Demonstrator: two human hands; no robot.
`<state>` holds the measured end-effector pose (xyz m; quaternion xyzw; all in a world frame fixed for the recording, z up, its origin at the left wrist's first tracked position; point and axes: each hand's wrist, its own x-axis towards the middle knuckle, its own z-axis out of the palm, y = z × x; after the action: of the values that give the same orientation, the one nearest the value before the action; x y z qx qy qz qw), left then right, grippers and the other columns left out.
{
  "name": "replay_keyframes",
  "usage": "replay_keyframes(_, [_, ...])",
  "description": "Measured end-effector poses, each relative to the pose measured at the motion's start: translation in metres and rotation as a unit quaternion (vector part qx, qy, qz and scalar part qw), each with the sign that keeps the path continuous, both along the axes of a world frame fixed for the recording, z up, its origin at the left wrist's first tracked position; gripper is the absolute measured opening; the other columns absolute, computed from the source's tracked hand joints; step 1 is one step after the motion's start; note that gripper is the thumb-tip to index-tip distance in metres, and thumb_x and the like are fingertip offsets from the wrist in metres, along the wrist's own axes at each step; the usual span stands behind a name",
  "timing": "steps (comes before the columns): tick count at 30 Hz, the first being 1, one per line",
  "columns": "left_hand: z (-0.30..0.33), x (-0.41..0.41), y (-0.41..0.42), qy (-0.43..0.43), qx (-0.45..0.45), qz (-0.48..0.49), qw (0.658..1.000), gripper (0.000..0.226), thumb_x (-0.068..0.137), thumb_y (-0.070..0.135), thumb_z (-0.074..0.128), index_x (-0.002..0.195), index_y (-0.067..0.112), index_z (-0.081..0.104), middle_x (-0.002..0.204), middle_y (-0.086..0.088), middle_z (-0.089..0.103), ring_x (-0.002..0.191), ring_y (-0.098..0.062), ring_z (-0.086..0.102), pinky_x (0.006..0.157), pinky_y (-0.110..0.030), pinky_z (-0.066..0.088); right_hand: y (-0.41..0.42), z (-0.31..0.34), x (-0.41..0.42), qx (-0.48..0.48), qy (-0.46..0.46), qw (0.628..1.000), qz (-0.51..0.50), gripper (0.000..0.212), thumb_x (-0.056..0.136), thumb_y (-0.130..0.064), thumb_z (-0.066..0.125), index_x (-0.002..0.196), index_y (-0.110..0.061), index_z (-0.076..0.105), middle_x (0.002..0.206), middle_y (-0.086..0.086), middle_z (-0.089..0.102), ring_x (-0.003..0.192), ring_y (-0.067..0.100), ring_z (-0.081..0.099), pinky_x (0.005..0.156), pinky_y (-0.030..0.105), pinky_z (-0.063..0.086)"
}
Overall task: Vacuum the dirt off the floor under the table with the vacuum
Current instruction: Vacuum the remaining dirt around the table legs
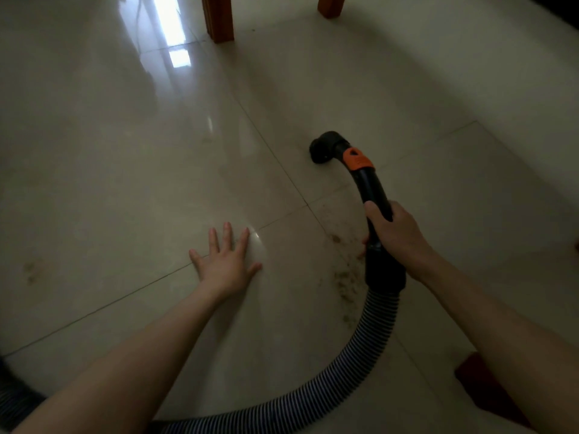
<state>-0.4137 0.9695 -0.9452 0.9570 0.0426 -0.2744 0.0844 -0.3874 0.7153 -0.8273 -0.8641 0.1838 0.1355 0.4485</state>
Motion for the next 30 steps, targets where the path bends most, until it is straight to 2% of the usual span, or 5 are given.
replay_keyframes(4, [-0.003,-0.012,-0.024,0.000,-0.030,-0.031,0.999,0.073,0.091,0.063,0.028,0.149,0.034,-0.008,0.155,-0.001,-0.024,0.142,-0.031,-0.021,0.103,-0.071,-0.002,-0.021,0.002,-0.023,-0.014,0.026,0.999,-0.043,0.023,0.095,-0.030,0.051,0.080,-0.013,0.055,0.071,0.004,0.064,0.060,0.018,0.064,0.059,0.032,0.054])
replay_keyframes(10, [-0.009,-0.020,-0.026,-0.018,-0.015,-0.040,0.999,0.074,0.088,0.070,0.021,0.147,0.038,-0.010,0.155,0.004,-0.026,0.142,-0.025,-0.023,0.101,-0.072,-0.003,-0.038,0.011,-0.038,0.023,0.032,0.993,-0.113,0.031,0.097,-0.041,0.048,0.097,-0.010,0.047,0.067,0.008,0.057,0.050,0.020,0.056,0.047,0.028,0.049])
replay_keyframes(16, [-0.007,-0.019,-0.025,-0.015,-0.018,-0.042,0.999,0.075,0.087,0.071,0.020,0.147,0.038,-0.012,0.154,0.004,-0.027,0.142,-0.023,-0.025,0.100,-0.073,-0.006,-0.030,0.010,-0.032,0.047,0.057,0.988,-0.134,0.029,0.095,-0.029,0.050,0.097,-0.001,0.055,0.070,0.012,0.061,0.049,0.021,0.059,0.046,0.026,0.049])
replay_keyframes(22, [-0.008,-0.028,-0.030,-0.019,-0.015,-0.025,0.999,0.070,0.089,0.068,0.015,0.146,0.040,-0.014,0.154,0.004,-0.027,0.141,-0.023,-0.026,0.099,-0.074,-0.007,-0.024,0.004,-0.037,-0.012,0.004,0.998,-0.060,0.021,0.099,-0.044,0.040,0.114,-0.029,0.040,0.072,0.007,0.057,0.047,0.016,0.058,0.042,0.023,0.047])
replay_keyframes(30, [-0.022,-0.045,-0.036,-0.111,0.011,-0.010,0.994,0.060,0.094,0.057,0.011,0.148,0.038,-0.006,0.156,0.002,-0.020,0.142,-0.021,-0.024,0.103,-0.069,-0.014,-0.031,-0.010,-0.061,-0.068,0.003,0.997,-0.030,0.015,0.095,-0.029,0.049,0.088,-0.017,0.054,0.074,0.006,0.063,0.058,0.020,0.060,0.051,0.026,0.050])
